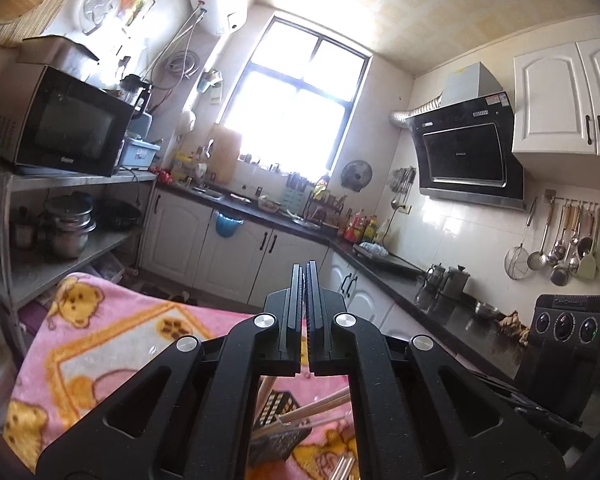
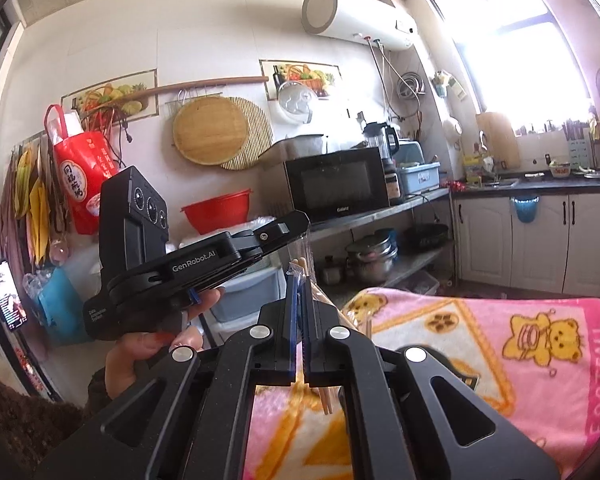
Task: Organize utensils
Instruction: 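Lower the chopsticks into the green basket and open the right gripper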
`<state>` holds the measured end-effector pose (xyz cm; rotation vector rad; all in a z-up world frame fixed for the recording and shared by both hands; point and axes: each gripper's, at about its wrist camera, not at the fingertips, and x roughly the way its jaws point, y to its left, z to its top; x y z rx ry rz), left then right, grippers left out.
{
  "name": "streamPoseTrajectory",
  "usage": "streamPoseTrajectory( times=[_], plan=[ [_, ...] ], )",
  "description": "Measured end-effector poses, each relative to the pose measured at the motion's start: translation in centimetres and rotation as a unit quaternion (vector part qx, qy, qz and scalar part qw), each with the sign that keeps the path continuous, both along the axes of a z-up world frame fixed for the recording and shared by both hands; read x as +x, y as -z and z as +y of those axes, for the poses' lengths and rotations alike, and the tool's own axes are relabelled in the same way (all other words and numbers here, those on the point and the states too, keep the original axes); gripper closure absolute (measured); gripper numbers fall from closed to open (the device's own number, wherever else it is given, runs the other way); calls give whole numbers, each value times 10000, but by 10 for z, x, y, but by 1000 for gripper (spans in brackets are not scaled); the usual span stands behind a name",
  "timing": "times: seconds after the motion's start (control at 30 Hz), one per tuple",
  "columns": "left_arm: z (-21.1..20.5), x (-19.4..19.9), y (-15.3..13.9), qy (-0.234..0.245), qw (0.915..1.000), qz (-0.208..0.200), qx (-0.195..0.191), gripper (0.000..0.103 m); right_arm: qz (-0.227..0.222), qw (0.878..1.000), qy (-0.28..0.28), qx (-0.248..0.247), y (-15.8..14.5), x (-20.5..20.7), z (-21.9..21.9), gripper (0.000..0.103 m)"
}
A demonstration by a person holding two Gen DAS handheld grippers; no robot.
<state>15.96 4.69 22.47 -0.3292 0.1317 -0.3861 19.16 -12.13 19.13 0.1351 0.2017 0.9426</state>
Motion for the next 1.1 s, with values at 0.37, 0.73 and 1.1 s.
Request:
streamPoseTrajectory(
  times=[0.37,0.73,1.1],
  plan=[
    [-11,35,-17,-1,10000,-35,-4,103,10,9999,128,-41,-13,28,2,101],
    [-4,69,1,-133,9993,40,-344,103,291,9993,232,-68,1,48,-2,101],
    [-6,85,21,-48,9989,74,-471,103,614,9977,289,-58,20,60,-4,101]
  ],
)
